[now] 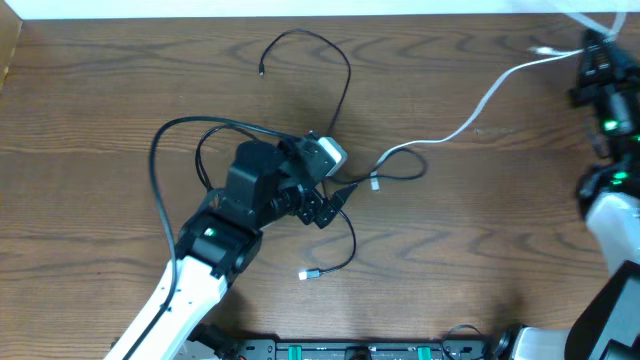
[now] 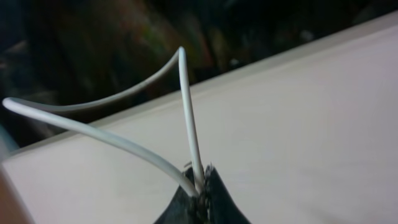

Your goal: Untangle cables

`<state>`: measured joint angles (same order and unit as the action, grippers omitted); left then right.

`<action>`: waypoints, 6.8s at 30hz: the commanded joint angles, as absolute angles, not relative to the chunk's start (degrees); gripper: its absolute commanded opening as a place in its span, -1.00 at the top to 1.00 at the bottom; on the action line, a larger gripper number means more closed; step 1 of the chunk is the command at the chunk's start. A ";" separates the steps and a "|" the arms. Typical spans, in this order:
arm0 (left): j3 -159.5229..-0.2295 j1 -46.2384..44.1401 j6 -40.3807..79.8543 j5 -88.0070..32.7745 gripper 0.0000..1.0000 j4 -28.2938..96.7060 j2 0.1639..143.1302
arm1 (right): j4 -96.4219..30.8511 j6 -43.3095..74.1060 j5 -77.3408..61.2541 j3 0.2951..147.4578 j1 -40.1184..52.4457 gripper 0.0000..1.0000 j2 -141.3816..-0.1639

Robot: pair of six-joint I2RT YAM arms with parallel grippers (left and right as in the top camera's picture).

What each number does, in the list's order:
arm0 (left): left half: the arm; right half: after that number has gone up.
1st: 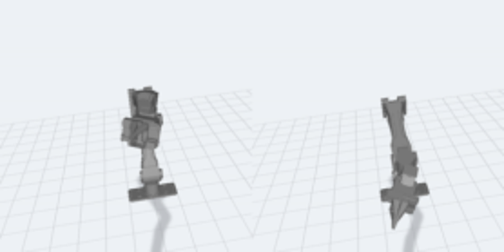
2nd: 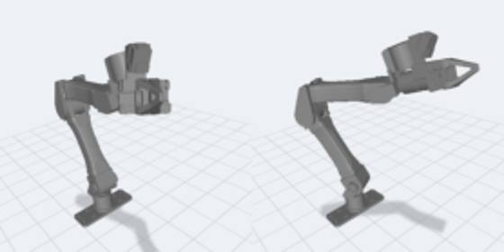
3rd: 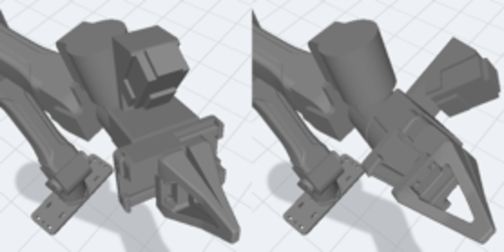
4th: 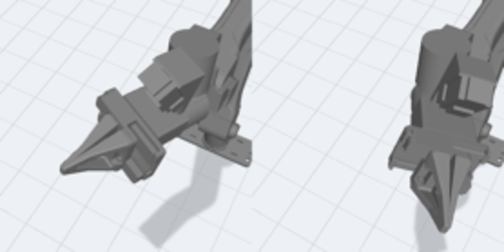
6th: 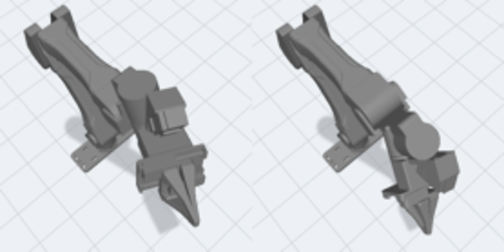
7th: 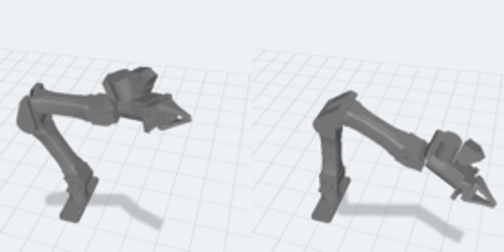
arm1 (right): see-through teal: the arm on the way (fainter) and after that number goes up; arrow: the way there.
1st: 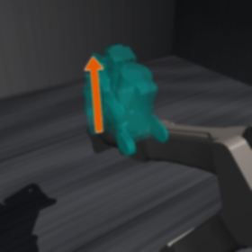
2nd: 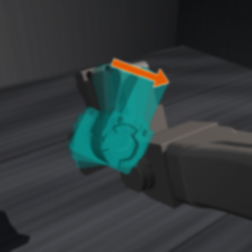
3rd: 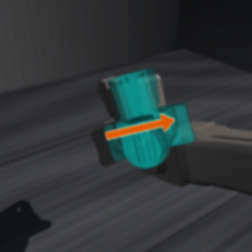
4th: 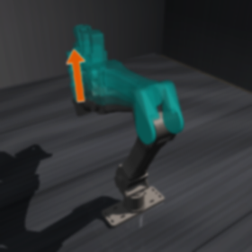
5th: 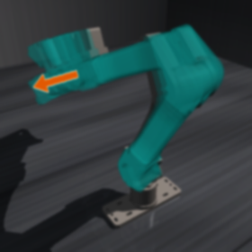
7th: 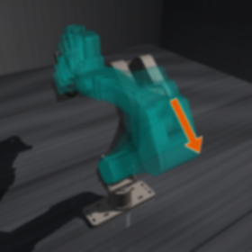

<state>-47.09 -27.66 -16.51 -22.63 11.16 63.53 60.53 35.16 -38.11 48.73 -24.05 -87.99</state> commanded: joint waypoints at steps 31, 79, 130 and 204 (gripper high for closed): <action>-47.05 -27.75 0.34 -23.62 -0.83 6.35 78.24 | 19.90 1.54 -34.02 66.32 -16.25 0.98 -93.56; -47.05 -27.73 0.32 -23.57 -0.84 5.52 78.24 | 79.02 22.33 -15.35 68.23 26.48 0.98 -116.81; -47.05 -27.73 0.32 -23.57 -0.84 5.50 78.24 | 74.02 5.72 -10.72 87.02 15.81 0.98 -116.66; -47.05 -27.73 0.32 -23.57 -0.84 5.50 78.24 | -0.19 -8.38 -4.84 87.00 -47.24 -0.99 -117.03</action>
<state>-47.09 -27.66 0.05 -22.85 5.54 78.02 1.21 -8.25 -3.38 86.30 -47.13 -116.79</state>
